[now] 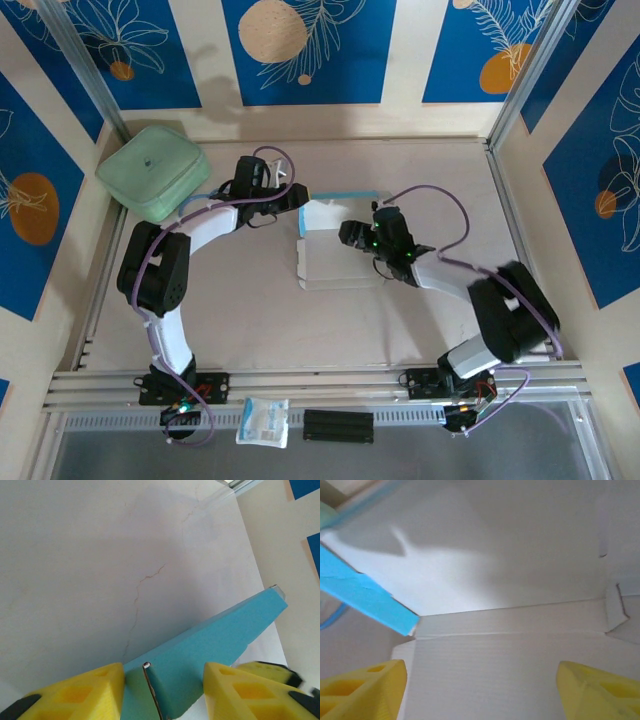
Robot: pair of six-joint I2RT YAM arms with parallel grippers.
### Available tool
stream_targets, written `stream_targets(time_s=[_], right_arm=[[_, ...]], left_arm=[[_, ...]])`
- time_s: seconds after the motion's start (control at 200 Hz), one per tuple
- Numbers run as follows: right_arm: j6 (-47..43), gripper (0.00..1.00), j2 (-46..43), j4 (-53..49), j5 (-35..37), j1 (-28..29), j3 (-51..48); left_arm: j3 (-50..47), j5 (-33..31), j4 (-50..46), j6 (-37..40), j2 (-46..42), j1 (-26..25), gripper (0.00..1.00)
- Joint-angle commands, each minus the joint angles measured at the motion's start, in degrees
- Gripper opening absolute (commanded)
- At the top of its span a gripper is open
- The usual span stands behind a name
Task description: Fold the paper box
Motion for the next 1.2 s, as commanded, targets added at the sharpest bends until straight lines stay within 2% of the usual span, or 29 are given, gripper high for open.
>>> stream_targets(time_s=[0.0,0.16,0.265,0.43,0.64,0.96,1.196], right_arm=[[-4.6,0.82,-7.9,-4.4,3.5,-1.3,-2.4],[-12.0,0.88,-14.9,-7.4,-1.5,-8.0,-3.1],[-15.8,0.88,-12.1,-10.8,-7.9,-14.0,0.7],[-20.5,0.83,-7.1,-9.3,-14.1,-18.6,4.0],[-21.3,0.81,-4.3,-6.3,-16.6,-20.4,4.1],[-22.7,0.85,-2.4,-6.7,-17.3,-22.2,5.2],[-23.8,0.81,1.2,-8.3,-19.8,-24.0,8.1]], left_arm=[[1.5,-0.3,-1.1,1.3,-0.8,-0.6,0.45],[0.7,-0.3,-0.1,0.8,-0.8,-0.9,0.45],[0.8,-0.2,0.5,0.3,-0.8,-1.1,0.46],[1.9,-0.9,-1.0,1.1,-1.7,-1.3,0.56],[2.9,-2.9,-3.4,2.9,-3.0,-1.3,0.64],[2.7,-4.0,-4.5,3.9,-5.5,-1.4,0.71],[-1.9,-8.3,-6.6,4.9,-14.4,-3.8,0.72]])
